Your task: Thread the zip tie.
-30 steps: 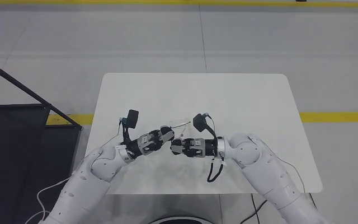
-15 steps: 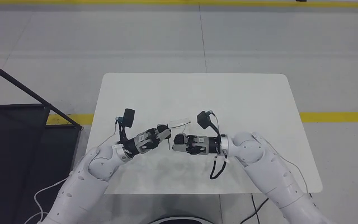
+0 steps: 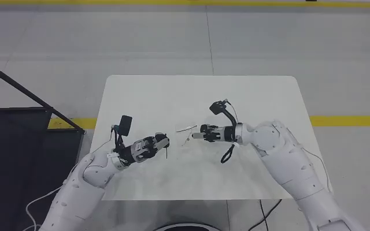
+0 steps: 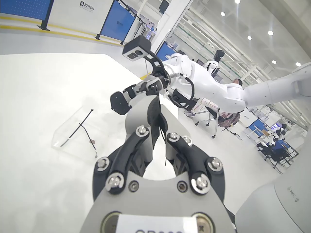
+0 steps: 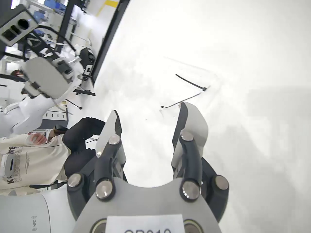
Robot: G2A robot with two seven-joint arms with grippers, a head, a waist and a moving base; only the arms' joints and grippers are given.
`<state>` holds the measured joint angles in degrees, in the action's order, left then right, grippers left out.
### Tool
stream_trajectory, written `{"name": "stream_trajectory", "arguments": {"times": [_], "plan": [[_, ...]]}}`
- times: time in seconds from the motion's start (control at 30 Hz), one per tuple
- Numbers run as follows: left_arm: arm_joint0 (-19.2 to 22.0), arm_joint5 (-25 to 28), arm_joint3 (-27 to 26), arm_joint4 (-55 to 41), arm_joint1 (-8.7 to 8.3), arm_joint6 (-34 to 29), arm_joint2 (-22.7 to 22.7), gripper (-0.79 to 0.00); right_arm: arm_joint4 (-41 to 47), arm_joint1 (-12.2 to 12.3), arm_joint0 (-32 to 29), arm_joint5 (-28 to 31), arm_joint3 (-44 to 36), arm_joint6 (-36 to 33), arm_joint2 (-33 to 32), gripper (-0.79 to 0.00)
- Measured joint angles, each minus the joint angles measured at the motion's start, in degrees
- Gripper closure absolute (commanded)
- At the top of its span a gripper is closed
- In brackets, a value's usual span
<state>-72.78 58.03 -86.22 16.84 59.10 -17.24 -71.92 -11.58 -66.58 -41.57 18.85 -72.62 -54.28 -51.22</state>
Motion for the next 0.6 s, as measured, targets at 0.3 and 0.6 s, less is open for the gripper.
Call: {"name": "stream_trajectory", "arguments": {"times": [0.3,0.6], "plan": [[-0.58,-0.04,-0.30,0.20,-0.14,-0.07,-0.36,0.000,-1.98,-2.26,6.31,-3.05,7.81,1.71,4.03,-0.292],[-0.58,-0.04,-0.30,0.19,-0.13,-0.07,-0.35,0.000,-4.21,-4.32,9.55,-4.19,12.66,3.76,7.38,-0.274]]}}
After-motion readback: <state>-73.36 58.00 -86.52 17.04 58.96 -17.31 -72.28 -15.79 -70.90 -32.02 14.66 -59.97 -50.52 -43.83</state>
